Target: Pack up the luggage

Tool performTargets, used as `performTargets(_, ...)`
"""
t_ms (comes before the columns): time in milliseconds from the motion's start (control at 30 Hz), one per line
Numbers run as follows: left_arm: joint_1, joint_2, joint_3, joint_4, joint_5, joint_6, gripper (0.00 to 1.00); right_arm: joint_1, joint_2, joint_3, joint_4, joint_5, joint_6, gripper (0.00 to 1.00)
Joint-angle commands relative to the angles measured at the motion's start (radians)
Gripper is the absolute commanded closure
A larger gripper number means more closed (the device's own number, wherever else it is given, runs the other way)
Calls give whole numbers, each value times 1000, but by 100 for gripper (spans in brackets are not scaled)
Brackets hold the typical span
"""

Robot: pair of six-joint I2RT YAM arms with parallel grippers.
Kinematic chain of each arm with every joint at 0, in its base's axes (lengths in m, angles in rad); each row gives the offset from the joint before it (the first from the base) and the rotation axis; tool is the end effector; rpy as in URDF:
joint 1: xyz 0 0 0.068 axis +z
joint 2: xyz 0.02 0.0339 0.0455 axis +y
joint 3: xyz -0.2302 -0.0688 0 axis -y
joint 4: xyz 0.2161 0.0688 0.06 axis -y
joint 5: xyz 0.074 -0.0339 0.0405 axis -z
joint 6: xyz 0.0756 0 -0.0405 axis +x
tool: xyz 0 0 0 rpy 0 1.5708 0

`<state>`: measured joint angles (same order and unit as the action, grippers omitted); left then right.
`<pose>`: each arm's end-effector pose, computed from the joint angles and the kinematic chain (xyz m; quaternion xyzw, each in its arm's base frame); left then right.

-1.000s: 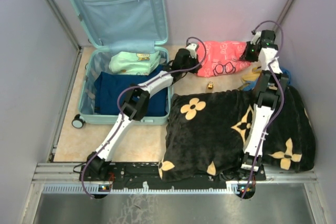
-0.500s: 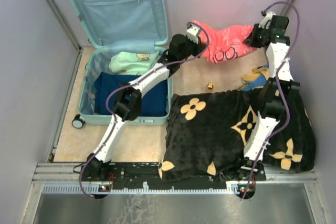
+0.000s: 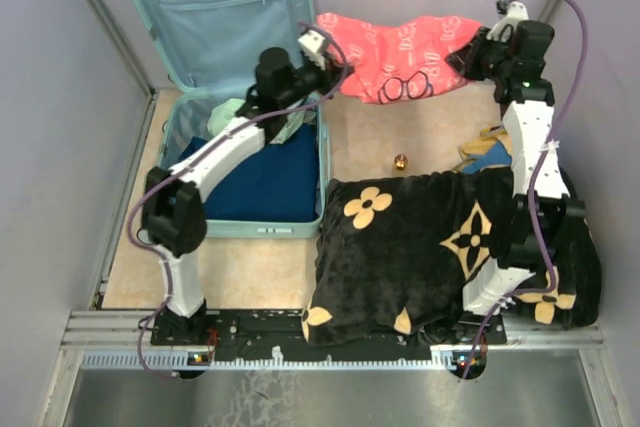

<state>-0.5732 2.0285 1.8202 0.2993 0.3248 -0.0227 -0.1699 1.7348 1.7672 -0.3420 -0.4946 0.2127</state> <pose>0.3991 -0.2863 0.3473 0.2957 0.6078 -0.3182 0.6647 0.4057 -0.0332 0.3648 0.0072 0.7963 0.2099 0.5673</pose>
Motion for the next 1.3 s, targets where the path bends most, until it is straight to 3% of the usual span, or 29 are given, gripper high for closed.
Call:
performTargets(0, 80, -231, -189, 63, 97, 25, 100, 112, -164, -61, 198, -19, 45, 100)
performTargets(167, 198, -472, -416, 10, 140, 10, 100, 262, -233, -134, 261, 33, 42, 100)
performTargets(367, 350, -756, -625, -153, 116, 163, 100, 511, -209, -180, 311, 119, 26, 100)
performTargets(667, 621, -943, -760, -430, 43, 225, 100, 777, -92, -232, 408, 158, 28, 100)
performTargets(867, 726, -964, -905, -484, 16, 316, 100, 868, 47, -302, 464, 165, 50, 100)
performTargets(1100, 754, -850, -995, -464, -34, 393, 100, 909, 168, -369, 425, 108, -16, 99)
performTargets(1267, 772, -786, -966, -543, -42, 433, 96, 909, 157, -373, 343, 80, -64, 82)
